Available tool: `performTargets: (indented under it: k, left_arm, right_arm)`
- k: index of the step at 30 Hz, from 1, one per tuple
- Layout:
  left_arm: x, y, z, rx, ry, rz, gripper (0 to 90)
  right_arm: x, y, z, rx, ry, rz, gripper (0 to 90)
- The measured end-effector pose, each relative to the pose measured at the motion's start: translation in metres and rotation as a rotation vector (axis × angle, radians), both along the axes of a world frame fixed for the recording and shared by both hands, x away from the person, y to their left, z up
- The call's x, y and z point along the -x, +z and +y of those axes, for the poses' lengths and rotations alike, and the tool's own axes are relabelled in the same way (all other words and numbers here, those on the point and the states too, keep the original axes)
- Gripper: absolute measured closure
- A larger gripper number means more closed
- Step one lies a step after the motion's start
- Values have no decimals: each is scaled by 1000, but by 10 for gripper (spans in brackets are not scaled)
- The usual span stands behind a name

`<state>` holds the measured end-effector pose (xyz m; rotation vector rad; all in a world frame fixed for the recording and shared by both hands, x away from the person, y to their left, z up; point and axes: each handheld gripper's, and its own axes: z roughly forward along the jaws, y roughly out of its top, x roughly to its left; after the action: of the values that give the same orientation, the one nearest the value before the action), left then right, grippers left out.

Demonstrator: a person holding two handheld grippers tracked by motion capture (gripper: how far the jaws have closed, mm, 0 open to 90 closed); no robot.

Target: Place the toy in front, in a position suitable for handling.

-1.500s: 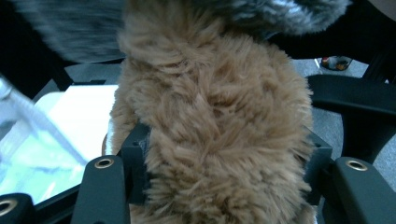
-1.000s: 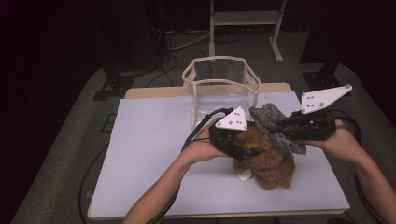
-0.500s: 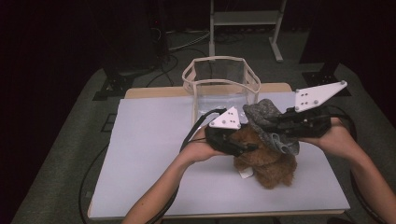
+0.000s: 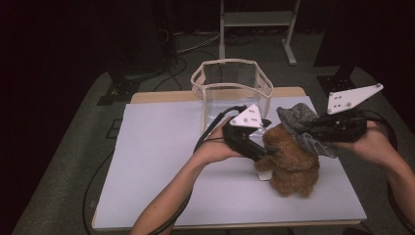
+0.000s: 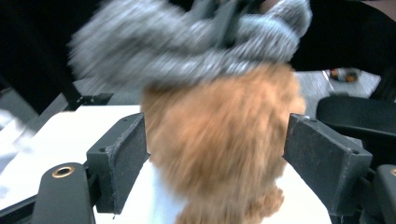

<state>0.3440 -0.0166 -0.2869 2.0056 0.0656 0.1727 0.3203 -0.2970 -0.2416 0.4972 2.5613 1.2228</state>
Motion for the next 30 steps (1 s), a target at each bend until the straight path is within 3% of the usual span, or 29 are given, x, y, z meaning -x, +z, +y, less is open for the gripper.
performTargets:
  k: [2,4,8,10,11,12,16,19,23,30]
  left_arm:
    - [-2,-4,-1,-1,0,5,208]
    - [0,-13,-13,-5,-37,22,214]
    - [3,-19,-23,-18,-33,9,208]
    - [1,-22,-23,-5,-31,17,294]
    - [2,-23,-22,2,-34,10,294]
    - [2,-25,-22,9,-35,7,376]
    - [4,-30,-27,47,-33,14,410]
    - [5,-31,-30,42,-45,9,425]
    - [5,-30,-30,39,-62,-10,526]
    - [8,-34,-26,65,-64,-7,556]
  right_arm:
    - [-1,-1,-1,-10,-6,3,810]
    - [-2,-2,3,-23,4,5,810]
    - [-2,-2,12,-19,29,4,808]
    - [-2,-2,17,-4,35,-2,807]
    - [-1,-2,18,0,42,-3,807]
    - [-1,-2,18,-2,45,1,804]
    - [1,-3,11,-16,35,-4,803]
    - [2,-6,5,-31,32,5,804]
    - [6,-7,0,-52,34,-6,800]
    - [11,-6,20,-23,82,-19,799]
